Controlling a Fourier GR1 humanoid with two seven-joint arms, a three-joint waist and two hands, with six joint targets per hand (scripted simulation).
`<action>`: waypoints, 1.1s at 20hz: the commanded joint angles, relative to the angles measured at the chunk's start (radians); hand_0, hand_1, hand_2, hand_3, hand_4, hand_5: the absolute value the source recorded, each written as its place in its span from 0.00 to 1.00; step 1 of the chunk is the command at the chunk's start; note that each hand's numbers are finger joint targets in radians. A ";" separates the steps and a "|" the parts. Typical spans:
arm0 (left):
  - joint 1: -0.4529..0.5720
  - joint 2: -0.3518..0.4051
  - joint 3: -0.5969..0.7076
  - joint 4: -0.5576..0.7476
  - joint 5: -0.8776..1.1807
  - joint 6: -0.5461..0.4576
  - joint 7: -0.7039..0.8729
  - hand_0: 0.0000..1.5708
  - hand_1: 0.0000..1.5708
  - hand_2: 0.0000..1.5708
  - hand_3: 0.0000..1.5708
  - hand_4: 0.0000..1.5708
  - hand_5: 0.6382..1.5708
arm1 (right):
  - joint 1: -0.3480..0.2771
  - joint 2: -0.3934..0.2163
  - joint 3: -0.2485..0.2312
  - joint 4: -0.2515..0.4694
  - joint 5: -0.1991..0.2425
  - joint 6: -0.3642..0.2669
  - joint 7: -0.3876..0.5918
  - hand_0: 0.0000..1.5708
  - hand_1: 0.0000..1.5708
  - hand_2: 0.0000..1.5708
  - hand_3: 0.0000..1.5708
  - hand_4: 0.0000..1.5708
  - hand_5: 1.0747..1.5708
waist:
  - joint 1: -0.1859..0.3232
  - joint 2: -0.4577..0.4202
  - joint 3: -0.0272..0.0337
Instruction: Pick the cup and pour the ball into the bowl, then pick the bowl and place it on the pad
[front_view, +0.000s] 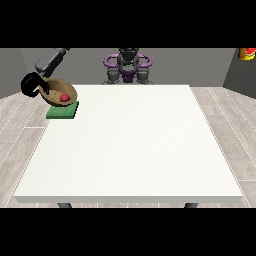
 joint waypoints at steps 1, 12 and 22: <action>-0.004 0.021 -0.002 0.030 0.003 -0.006 -0.007 0.00 0.00 0.00 0.00 0.76 0.99 | -0.036 0.013 -0.006 0.002 -0.005 -0.054 0.027 0.95 0.95 0.89 0.51 0.00 0.95 | -0.001 -0.001 -0.0007; 0.004 0.065 0.018 0.109 -0.005 -0.041 -0.123 0.00 0.00 0.00 0.00 0.76 1.00 | -0.085 0.056 0.015 -0.005 0.009 -0.111 -0.015 0.59 0.59 0.70 0.66 0.10 0.88 | 0.017 0.071 -0.0013; 0.068 -0.030 -0.061 0.036 -0.023 -0.003 -0.063 0.00 0.00 0.00 0.00 0.76 1.00 | -0.082 0.001 0.116 0.019 0.084 0.032 0.100 0.00 0.00 0.00 0.00 0.00 0.66 | 0.008 -0.100 -0.0016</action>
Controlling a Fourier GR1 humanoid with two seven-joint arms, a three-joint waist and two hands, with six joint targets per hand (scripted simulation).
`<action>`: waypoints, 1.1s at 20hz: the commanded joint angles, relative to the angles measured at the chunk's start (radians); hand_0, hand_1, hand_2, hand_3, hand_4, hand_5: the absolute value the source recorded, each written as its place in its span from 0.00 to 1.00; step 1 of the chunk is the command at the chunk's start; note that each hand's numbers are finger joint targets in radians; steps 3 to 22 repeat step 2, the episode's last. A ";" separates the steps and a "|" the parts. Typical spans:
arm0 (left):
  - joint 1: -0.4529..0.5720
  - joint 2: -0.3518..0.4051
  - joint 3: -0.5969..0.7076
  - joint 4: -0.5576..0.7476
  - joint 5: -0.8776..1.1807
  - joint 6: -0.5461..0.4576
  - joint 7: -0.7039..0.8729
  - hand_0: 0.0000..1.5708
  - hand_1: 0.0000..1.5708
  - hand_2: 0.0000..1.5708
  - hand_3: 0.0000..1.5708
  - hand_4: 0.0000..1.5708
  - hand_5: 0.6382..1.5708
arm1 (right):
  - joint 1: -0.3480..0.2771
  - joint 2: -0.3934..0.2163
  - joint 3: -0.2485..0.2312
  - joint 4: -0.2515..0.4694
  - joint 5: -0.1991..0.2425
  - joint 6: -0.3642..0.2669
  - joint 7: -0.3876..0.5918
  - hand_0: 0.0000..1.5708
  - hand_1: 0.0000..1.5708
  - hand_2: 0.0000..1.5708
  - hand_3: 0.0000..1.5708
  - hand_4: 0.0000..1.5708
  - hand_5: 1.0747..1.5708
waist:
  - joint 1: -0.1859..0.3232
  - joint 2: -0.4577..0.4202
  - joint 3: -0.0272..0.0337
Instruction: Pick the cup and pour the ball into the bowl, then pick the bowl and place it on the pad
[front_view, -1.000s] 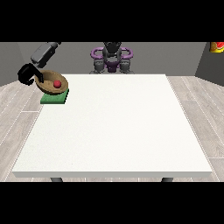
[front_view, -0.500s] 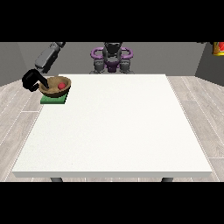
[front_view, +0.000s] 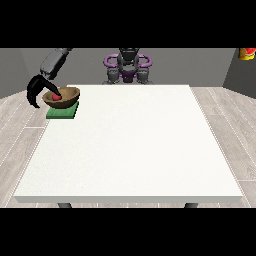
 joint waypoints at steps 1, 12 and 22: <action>0.009 -0.061 -0.040 -0.045 -0.012 0.061 0.044 0.00 0.00 0.00 0.00 0.76 1.00 | -0.021 -0.078 0.016 0.005 0.015 0.074 0.057 0.00 0.00 0.00 0.00 0.00 0.62 | -0.023 -0.064 0.0001; 0.045 -0.033 -0.028 0.037 -0.029 0.016 0.008 0.00 0.00 0.00 0.00 0.76 1.00 | -0.011 -0.042 0.044 -0.047 0.027 0.057 0.086 0.00 0.00 0.00 0.00 0.13 0.61 | -0.048 -0.120 -0.0016; 0.045 -0.033 -0.028 0.037 -0.029 0.016 0.008 0.00 0.00 0.00 0.00 0.76 1.00 | -0.011 -0.042 0.044 -0.047 0.027 0.057 0.086 0.00 0.00 0.00 0.00 0.13 0.61 | -0.048 -0.120 -0.0016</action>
